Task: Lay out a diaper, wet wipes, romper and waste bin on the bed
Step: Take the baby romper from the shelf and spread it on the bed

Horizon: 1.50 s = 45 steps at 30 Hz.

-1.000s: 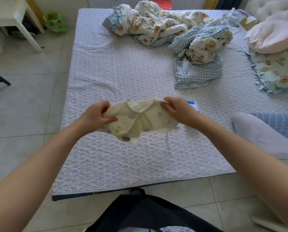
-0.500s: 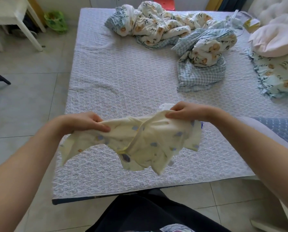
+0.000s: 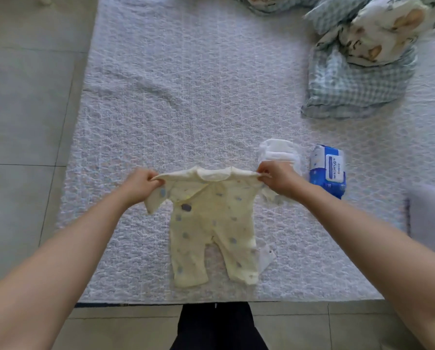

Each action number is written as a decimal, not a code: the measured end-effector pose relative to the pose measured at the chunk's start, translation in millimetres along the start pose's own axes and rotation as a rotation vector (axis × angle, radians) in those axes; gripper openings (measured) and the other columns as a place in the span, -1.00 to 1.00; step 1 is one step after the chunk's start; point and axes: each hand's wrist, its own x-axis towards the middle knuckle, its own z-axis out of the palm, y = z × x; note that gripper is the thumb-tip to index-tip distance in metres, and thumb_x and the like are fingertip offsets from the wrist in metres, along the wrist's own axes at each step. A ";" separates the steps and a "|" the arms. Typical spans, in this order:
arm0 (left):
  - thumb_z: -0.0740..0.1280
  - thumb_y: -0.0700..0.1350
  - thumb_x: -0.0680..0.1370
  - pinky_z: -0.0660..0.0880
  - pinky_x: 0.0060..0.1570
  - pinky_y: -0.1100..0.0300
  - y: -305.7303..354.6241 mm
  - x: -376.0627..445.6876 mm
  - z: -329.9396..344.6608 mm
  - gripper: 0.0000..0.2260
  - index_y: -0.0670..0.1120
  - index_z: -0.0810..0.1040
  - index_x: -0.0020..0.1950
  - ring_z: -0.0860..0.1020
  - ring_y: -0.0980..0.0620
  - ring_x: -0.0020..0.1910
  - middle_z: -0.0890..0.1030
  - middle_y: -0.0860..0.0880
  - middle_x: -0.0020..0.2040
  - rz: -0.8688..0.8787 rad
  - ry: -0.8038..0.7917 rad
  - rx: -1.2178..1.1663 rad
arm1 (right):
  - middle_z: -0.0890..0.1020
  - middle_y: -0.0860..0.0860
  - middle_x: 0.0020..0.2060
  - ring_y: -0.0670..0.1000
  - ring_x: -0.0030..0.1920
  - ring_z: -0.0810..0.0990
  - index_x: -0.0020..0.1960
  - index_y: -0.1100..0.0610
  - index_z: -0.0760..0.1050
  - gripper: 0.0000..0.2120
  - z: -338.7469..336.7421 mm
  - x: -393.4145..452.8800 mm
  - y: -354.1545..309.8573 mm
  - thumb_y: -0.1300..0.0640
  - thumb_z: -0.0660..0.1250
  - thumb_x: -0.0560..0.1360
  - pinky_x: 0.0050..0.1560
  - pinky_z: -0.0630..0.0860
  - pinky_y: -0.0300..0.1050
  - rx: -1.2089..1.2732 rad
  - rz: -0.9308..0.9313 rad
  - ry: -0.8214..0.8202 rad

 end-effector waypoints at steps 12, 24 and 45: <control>0.33 -0.08 0.56 0.38 -0.19 0.08 -7.7 151.6 17.3 -0.81 -0.19 0.63 -0.09 0.58 -0.19 -0.07 0.64 -0.20 -0.10 -0.089 0.273 -0.048 | 0.61 0.09 -0.12 0.17 -0.08 0.57 -0.08 0.13 0.55 -0.79 10.1 140.9 41.3 -0.02 0.31 0.52 -0.20 0.46 -0.04 -0.099 0.096 0.259; 0.31 -0.01 0.58 0.38 -0.26 0.06 27.5 260.2 8.2 -0.79 -0.12 0.56 -0.13 0.55 -0.19 -0.17 0.62 -0.18 -0.16 0.038 0.663 0.065 | 0.67 0.10 -0.25 0.17 -0.27 0.66 -0.05 0.09 0.41 -0.83 1.5 269.7 57.1 0.02 0.12 0.54 -0.22 0.63 0.15 0.228 0.216 0.488; -0.08 0.30 0.59 -0.24 0.50 -0.12 -6.3 237.7 125.6 -0.30 0.01 -0.32 0.57 -0.27 -0.10 0.55 -0.36 -0.10 0.56 0.085 0.214 0.586 | -0.10 0.13 0.57 0.31 0.53 -0.10 0.56 -0.03 -0.07 -0.42 90.6 248.0 80.9 -0.10 0.05 0.61 0.43 0.08 0.30 -0.308 0.043 0.150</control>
